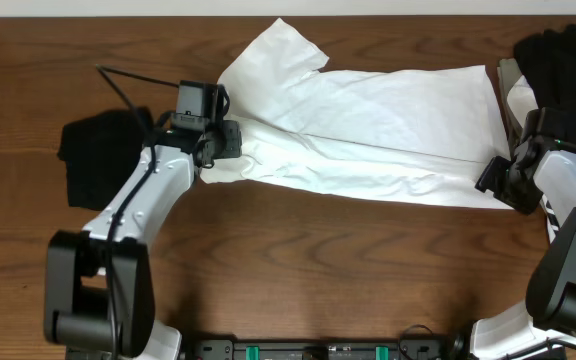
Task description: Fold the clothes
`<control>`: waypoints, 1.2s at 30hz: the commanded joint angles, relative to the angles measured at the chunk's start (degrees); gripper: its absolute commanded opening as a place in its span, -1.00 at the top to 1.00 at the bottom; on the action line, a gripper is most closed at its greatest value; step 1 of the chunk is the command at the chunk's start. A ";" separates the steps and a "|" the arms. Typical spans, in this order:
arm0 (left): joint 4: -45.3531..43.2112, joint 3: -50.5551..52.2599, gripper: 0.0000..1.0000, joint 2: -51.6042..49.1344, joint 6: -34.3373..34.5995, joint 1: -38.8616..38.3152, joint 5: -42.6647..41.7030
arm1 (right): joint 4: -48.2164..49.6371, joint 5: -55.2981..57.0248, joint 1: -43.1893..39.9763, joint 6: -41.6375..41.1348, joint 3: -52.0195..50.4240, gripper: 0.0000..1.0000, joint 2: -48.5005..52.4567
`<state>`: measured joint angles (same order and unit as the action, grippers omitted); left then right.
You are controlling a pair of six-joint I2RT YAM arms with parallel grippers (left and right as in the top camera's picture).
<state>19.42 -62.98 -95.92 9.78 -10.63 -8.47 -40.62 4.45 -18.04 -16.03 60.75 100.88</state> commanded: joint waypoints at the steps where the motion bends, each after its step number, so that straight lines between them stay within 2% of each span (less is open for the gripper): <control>1: 1.99 -0.22 0.88 1.57 1.07 -1.14 -6.19 | 0.13 -0.17 0.44 0.44 -0.17 -0.25 0.50; 4: 2.99 0.13 0.88 1.18 0.37 -2.89 -7.02 | 0.13 -0.17 0.44 0.44 -0.17 -0.25 0.50; 8: 0.20 0.13 0.88 -0.57 -2.03 -4.13 -6.99 | -0.07 -0.17 0.44 0.44 -0.17 -0.25 0.50; 16: -14.10 0.13 0.88 -9.55 -1.97 -3.23 -5.73 | -0.76 -0.15 0.44 0.46 -0.17 -0.25 0.50; 21: -18.91 0.13 0.87 -15.39 -0.11 -2.47 0.63 | -0.79 -0.15 0.44 0.46 -0.17 -0.25 0.50; 23: -19.08 0.13 0.86 -16.76 2.05 -1.57 3.67 | -0.85 -0.15 0.44 0.46 -0.17 -0.25 0.50; 27: -18.91 0.13 0.84 -18.23 3.08 0.76 4.26 | -0.85 -0.15 0.44 0.46 -0.17 -0.25 0.50; 30: -17.18 0.13 0.74 -18.21 3.67 1.84 4.24 | -0.79 -0.15 0.44 0.46 -0.17 -0.25 0.50; 36: -4.02 0.13 0.69 -18.21 5.60 2.21 4.22 | -0.74 0.00 0.44 0.46 -0.17 -0.25 0.50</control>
<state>9.15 -64.69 -112.25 13.89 -8.99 -6.63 -41.30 4.45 -18.04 -16.03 60.66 100.88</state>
